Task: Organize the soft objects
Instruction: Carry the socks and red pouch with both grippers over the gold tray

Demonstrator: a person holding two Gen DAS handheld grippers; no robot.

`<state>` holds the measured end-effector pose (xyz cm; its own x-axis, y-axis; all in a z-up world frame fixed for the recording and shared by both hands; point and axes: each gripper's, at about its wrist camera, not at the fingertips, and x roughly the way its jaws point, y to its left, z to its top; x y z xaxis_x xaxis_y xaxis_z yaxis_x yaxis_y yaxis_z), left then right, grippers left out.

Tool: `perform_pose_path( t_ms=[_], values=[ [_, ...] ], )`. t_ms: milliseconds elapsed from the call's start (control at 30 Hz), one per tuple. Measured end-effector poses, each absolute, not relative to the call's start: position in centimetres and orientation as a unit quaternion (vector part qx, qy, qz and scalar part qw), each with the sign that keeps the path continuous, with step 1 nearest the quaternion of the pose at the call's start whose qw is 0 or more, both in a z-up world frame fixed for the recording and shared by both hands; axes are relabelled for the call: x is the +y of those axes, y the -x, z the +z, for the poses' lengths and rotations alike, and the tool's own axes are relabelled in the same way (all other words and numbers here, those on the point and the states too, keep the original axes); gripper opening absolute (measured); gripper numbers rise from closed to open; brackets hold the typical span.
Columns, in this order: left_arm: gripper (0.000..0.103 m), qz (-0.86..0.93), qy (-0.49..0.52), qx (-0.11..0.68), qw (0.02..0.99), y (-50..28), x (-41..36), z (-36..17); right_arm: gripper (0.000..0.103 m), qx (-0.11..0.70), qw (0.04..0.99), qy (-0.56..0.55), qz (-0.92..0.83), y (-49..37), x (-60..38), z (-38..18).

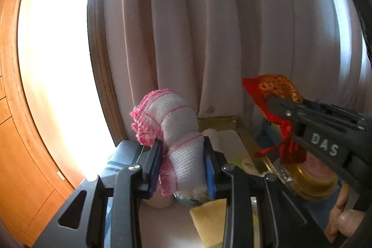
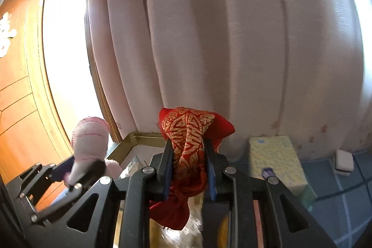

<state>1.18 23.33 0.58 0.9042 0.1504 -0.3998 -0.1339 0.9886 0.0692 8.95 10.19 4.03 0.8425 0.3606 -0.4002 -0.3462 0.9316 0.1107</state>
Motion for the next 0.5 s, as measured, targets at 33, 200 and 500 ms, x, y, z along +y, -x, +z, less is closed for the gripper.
perform_pose_path(
  t_ms=[33, 200, 500],
  values=[
    [0.031, 0.071, -0.018, 0.215, 0.974, -1.6, 23.5, 0.6, 0.027, 0.22, 0.957, -0.016, 0.186, -9.6, 10.7, 4.0],
    [0.031, 0.064, -0.011, 0.248, 0.966, -4.0, 24.0, 0.4, 0.027, 0.263, 0.947, -0.013, 0.185, -12.9, 12.1, 3.3],
    [0.031, 0.069, -0.007, 0.285, 0.956, -6.3, 25.3, 0.6, 0.027, 0.326, 0.925, -0.014, 0.196, -16.7, 13.0, 1.7]
  ],
)
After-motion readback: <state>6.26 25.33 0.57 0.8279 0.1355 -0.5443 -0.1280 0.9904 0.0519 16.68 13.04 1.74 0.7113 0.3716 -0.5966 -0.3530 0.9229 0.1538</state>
